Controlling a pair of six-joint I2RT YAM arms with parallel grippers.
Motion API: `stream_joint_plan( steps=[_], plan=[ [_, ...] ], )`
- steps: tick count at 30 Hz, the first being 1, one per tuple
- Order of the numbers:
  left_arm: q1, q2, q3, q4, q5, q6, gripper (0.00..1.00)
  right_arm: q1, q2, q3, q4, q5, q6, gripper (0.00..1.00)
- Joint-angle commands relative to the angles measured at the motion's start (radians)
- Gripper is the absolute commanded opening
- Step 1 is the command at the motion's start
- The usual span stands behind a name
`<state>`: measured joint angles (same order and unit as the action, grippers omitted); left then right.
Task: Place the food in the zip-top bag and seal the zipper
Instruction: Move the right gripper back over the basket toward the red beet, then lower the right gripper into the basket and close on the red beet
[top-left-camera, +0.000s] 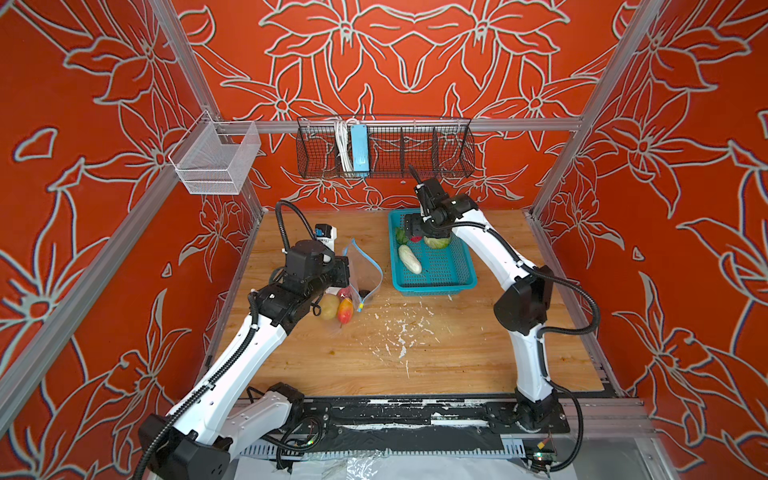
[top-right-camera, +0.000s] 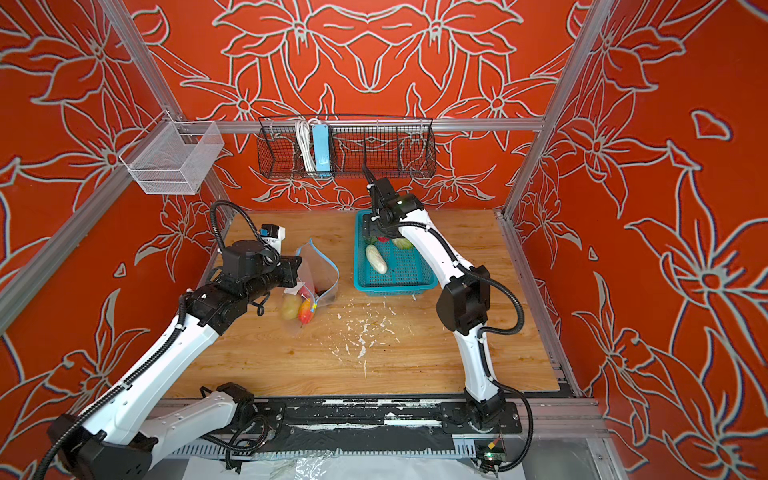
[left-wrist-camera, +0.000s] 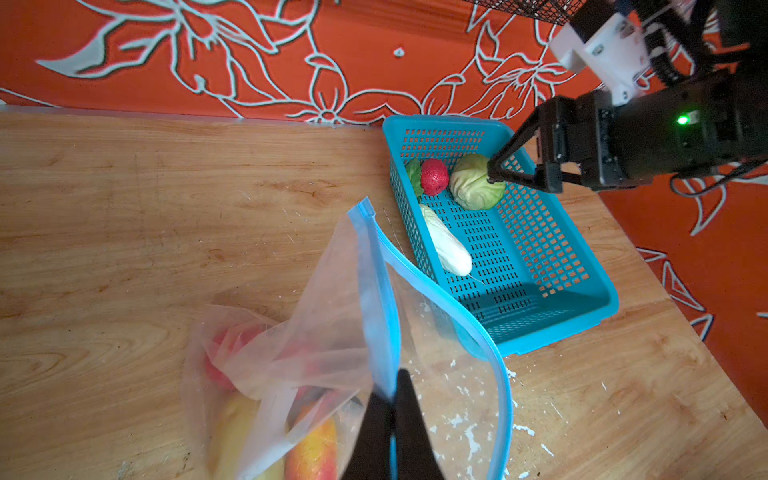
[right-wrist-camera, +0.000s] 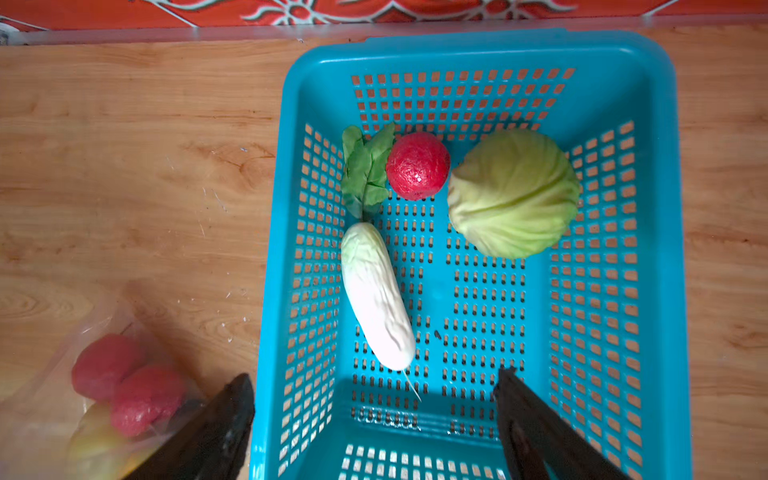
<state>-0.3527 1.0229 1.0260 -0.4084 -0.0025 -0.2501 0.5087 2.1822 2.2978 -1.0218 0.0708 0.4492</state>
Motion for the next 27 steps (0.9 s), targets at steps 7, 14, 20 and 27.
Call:
stream_joint_plan(
  steps=[7,14,20,27],
  plan=[
    [0.004,-0.027,-0.018,0.013,0.001,-0.003,0.0,-0.006,0.073,0.061,-0.063,0.046,-0.023,0.84],
    [0.004,-0.027,-0.018,0.012,0.001,0.0,0.0,-0.006,0.096,0.073,-0.046,0.066,-0.024,0.83],
    [0.004,-0.027,-0.024,0.014,0.001,-0.002,0.0,-0.007,0.137,0.143,-0.072,0.063,-0.039,0.81],
    [0.004,-0.027,-0.027,0.017,-0.005,0.0,0.0,-0.007,0.168,0.174,-0.065,0.07,-0.036,0.81]
  ],
)
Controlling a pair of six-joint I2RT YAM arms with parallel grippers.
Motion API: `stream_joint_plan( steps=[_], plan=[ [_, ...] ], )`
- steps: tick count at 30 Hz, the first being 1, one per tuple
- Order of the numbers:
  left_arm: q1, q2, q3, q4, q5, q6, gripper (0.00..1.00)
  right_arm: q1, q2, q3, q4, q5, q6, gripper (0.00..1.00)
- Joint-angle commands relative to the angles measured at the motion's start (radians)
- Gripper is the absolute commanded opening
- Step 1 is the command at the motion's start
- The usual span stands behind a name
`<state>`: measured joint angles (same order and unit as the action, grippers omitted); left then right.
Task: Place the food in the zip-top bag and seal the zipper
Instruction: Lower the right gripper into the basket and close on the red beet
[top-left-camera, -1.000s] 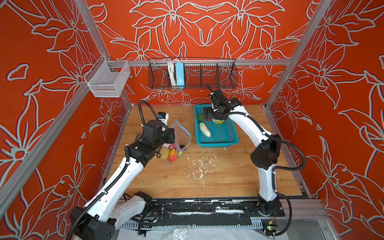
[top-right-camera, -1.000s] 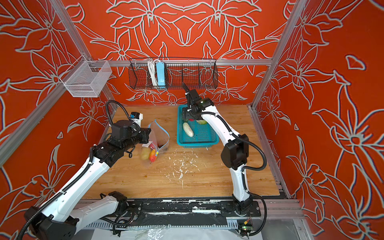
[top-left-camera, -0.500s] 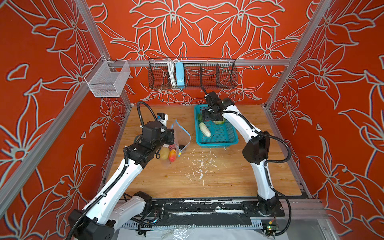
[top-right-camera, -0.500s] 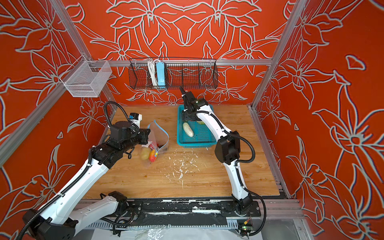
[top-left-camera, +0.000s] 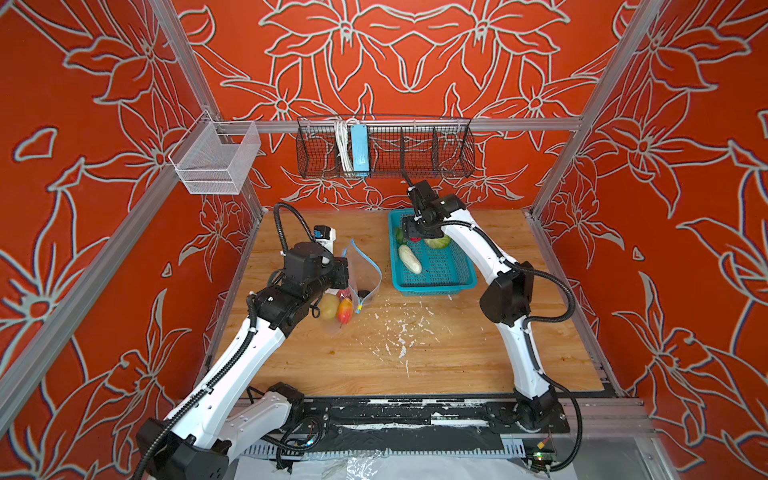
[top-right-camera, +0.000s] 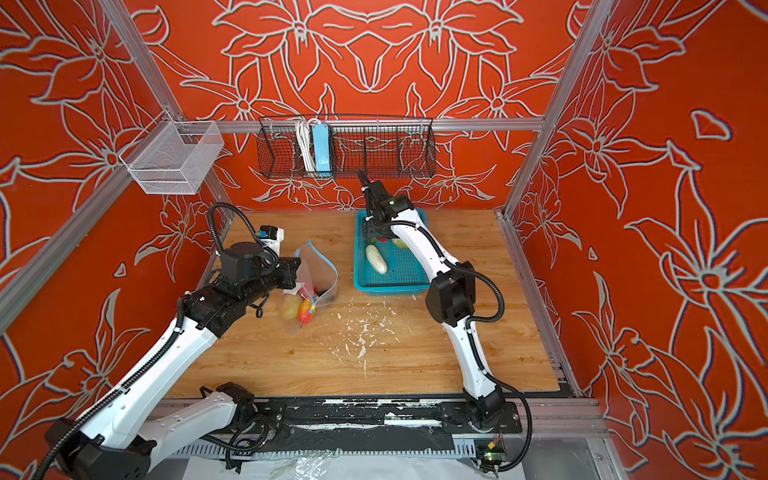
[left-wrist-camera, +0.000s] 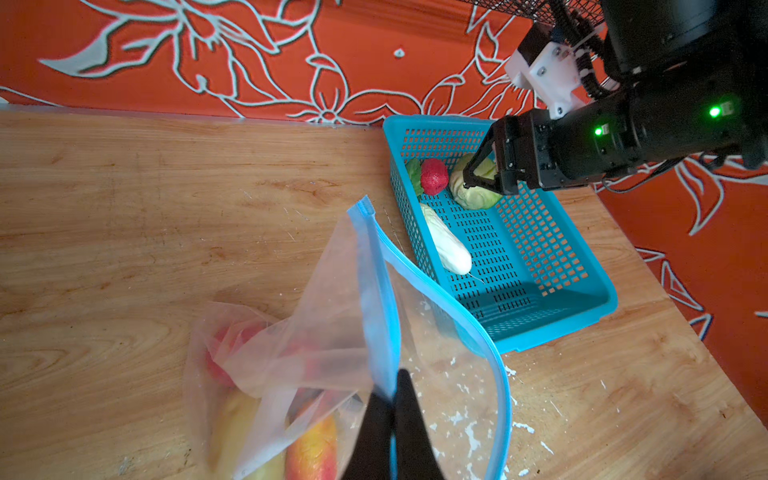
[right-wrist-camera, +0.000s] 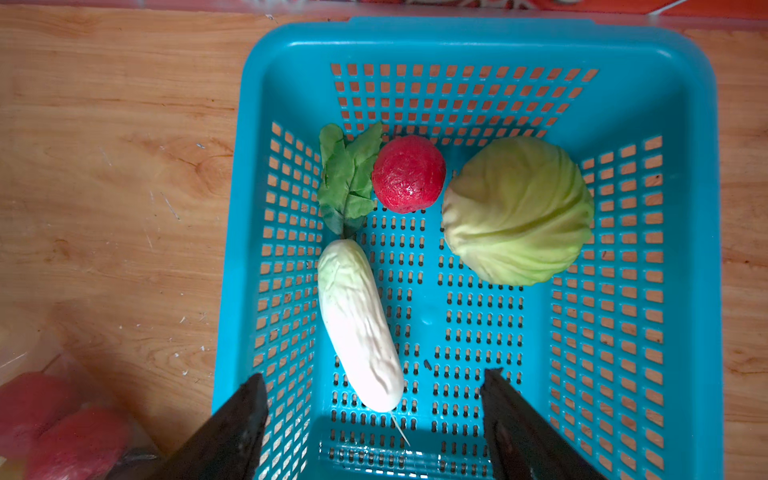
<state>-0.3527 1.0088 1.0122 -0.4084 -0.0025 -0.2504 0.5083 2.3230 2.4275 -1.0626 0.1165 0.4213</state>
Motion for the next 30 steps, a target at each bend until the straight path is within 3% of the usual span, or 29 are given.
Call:
stream_joint_plan(
  steps=[1,30],
  plan=[
    [0.004,-0.013,-0.015,0.017,-0.005,0.0,0.0,-0.005,0.032,0.055,-0.028,0.017,-0.006,0.8],
    [0.004,0.009,-0.012,0.017,-0.019,0.009,0.0,-0.047,0.218,0.145,0.133,-0.001,0.026,0.78]
  ],
)
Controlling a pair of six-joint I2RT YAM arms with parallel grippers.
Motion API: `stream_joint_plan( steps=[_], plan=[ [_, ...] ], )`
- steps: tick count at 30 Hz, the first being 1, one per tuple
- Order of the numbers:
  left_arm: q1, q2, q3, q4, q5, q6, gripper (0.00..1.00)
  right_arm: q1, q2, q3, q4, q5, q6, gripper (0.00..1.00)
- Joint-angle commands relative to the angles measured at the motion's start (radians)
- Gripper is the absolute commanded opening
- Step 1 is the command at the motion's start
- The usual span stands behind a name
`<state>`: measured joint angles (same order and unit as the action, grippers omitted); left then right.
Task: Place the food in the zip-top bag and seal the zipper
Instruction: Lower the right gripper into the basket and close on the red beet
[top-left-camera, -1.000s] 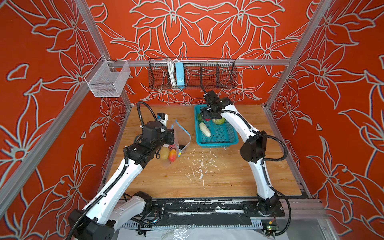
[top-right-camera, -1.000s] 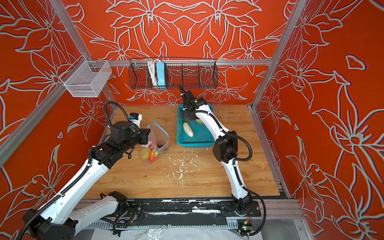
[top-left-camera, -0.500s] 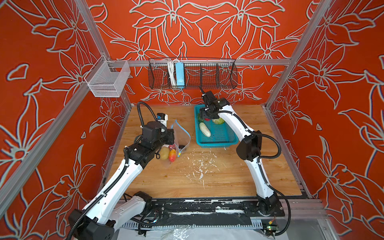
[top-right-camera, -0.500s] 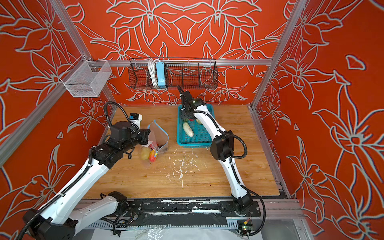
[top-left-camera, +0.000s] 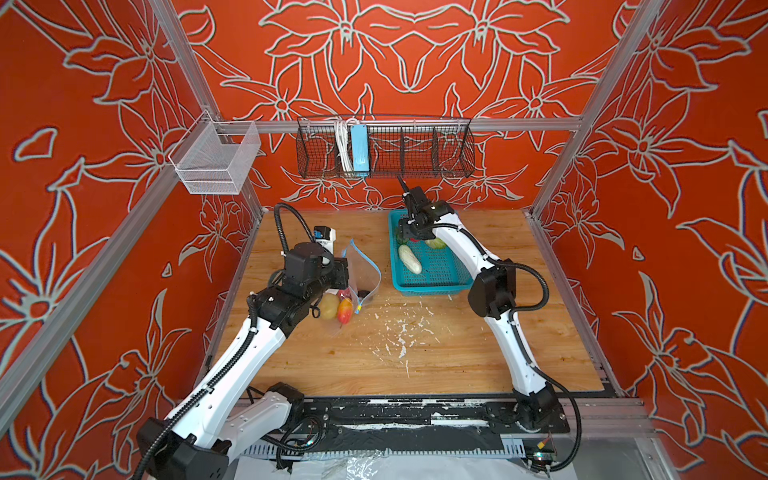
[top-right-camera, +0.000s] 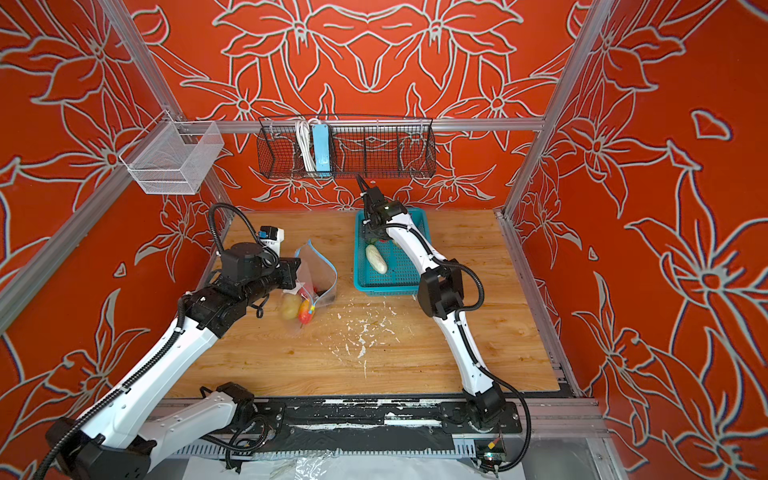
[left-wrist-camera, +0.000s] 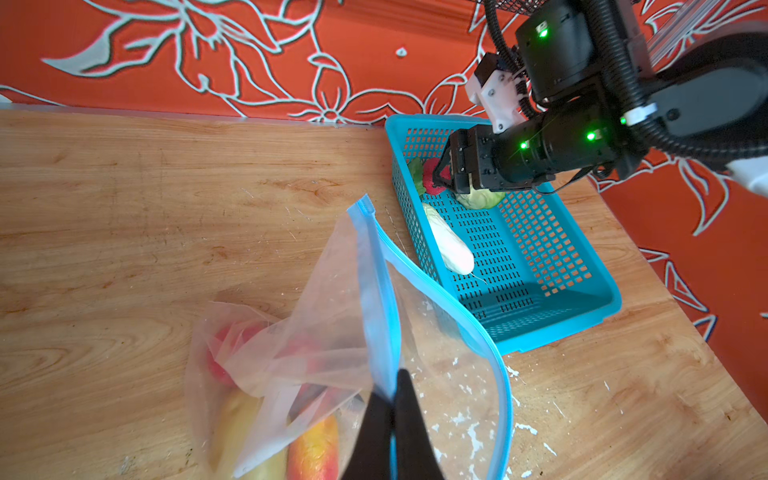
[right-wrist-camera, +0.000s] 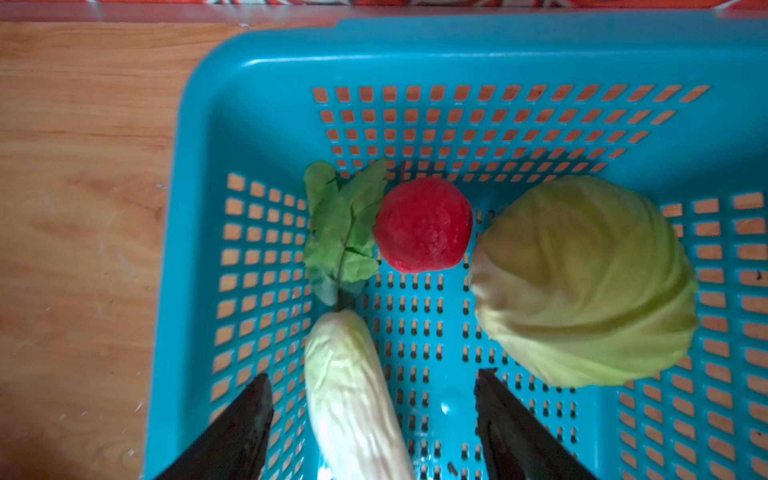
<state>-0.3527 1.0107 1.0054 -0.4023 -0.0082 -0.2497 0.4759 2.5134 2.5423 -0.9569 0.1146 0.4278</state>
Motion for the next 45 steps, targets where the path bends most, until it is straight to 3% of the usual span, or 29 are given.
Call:
stream_joint_plan(
  steps=[1,12,18,23,30,45],
  plan=[
    [0.005,0.012,-0.005,0.013,-0.012,0.009,0.0,-0.018,0.033,0.031,0.035,-0.005,0.022,0.77],
    [0.006,0.04,0.008,0.007,-0.004,0.009,0.0,-0.049,0.083,0.064,0.088,-0.076,0.072,0.73],
    [0.009,0.036,0.005,0.012,-0.001,0.009,0.0,-0.051,0.129,0.104,0.127,-0.015,0.048,0.72],
    [0.011,0.037,0.004,0.012,-0.004,0.009,0.0,-0.063,0.183,0.146,0.153,-0.022,0.082,0.66],
    [0.014,0.044,0.006,0.01,0.0,0.009,0.0,-0.063,0.226,0.143,0.139,0.072,0.122,0.63],
    [0.017,0.029,0.005,0.011,0.008,0.008,0.0,-0.062,0.24,0.144,0.208,0.093,0.121,0.62]
  ],
)
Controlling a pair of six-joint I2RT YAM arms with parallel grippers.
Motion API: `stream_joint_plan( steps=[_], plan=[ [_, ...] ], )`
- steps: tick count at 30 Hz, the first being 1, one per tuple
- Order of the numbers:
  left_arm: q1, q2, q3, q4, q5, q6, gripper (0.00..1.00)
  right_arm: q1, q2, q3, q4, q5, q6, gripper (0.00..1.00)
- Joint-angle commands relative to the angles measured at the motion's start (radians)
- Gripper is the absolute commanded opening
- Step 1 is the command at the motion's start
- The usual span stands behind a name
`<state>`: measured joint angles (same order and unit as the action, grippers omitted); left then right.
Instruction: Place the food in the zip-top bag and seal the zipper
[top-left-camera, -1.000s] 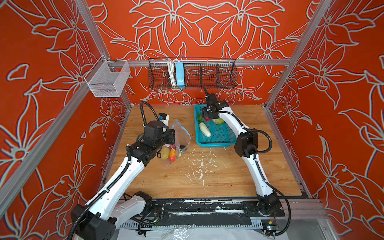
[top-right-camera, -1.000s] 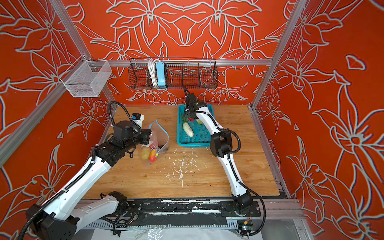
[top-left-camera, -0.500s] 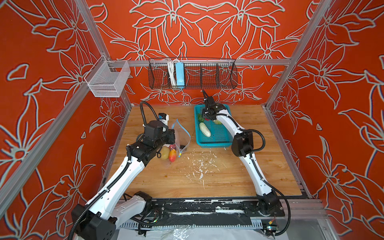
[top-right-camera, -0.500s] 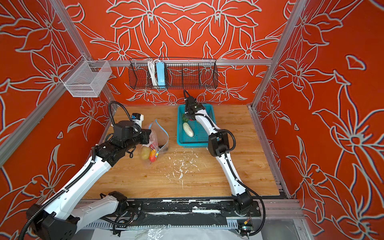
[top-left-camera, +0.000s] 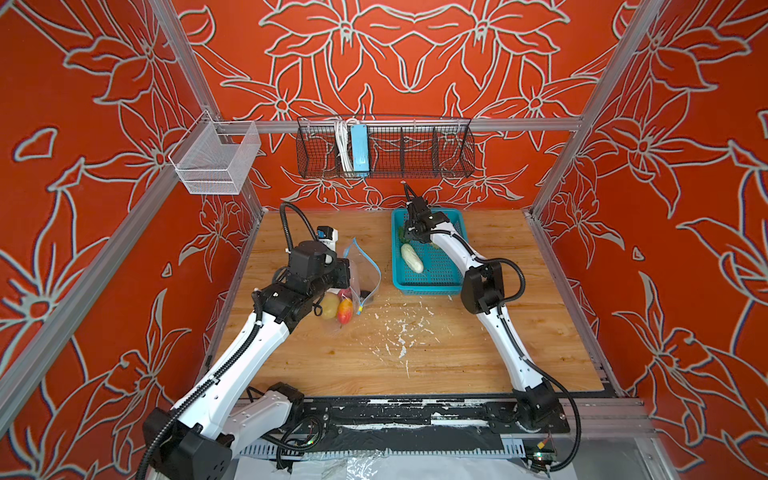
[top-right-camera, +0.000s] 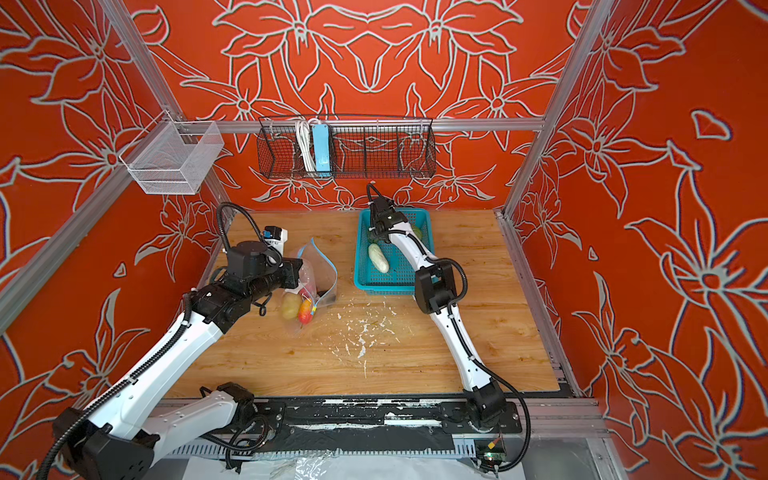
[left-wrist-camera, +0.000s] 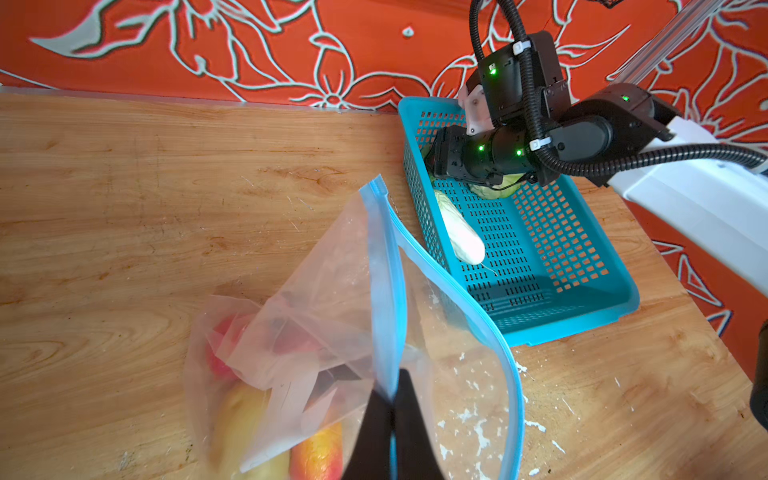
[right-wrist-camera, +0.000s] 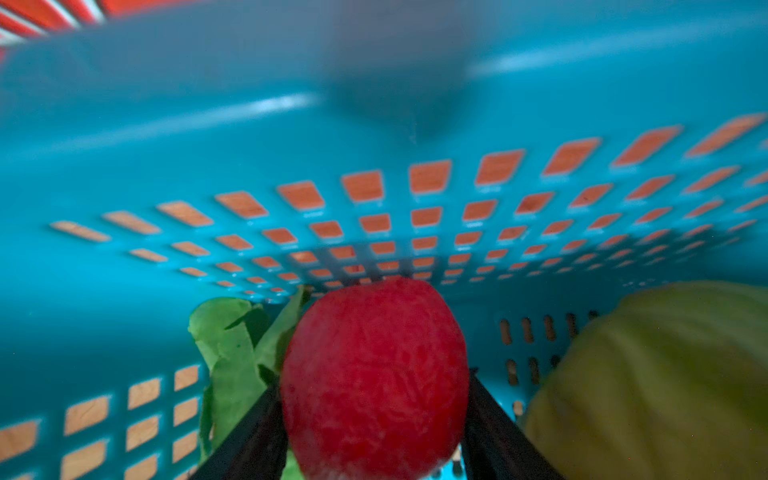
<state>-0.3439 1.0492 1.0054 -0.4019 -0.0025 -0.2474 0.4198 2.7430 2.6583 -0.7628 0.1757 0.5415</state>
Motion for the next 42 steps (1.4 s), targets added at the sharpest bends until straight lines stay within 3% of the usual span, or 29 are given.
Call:
stream_joint_plan(
  steps=[1,12,20,26,34,42],
  plan=[
    [0.008,-0.008,0.007,0.011,0.002,0.004,0.0,-0.006,0.006,0.028,0.019,0.029,0.005,0.6],
    [0.02,-0.008,0.01,0.009,0.013,-0.009,0.0,0.0,-0.106,-0.047,0.071,-0.038,-0.004,0.42],
    [0.026,-0.03,0.009,0.015,0.038,-0.022,0.0,0.019,-0.298,-0.237,0.089,-0.047,-0.019,0.33],
    [0.031,-0.045,0.004,0.021,0.049,-0.032,0.0,0.032,-0.462,-0.428,0.08,-0.03,-0.009,0.33],
    [0.033,-0.11,-0.017,0.037,0.035,-0.036,0.0,0.033,-0.718,-0.841,0.187,-0.08,0.103,0.33],
    [0.034,-0.117,-0.019,0.034,0.007,-0.044,0.0,0.032,-0.757,-0.922,0.036,-0.078,0.126,0.34]
  ],
)
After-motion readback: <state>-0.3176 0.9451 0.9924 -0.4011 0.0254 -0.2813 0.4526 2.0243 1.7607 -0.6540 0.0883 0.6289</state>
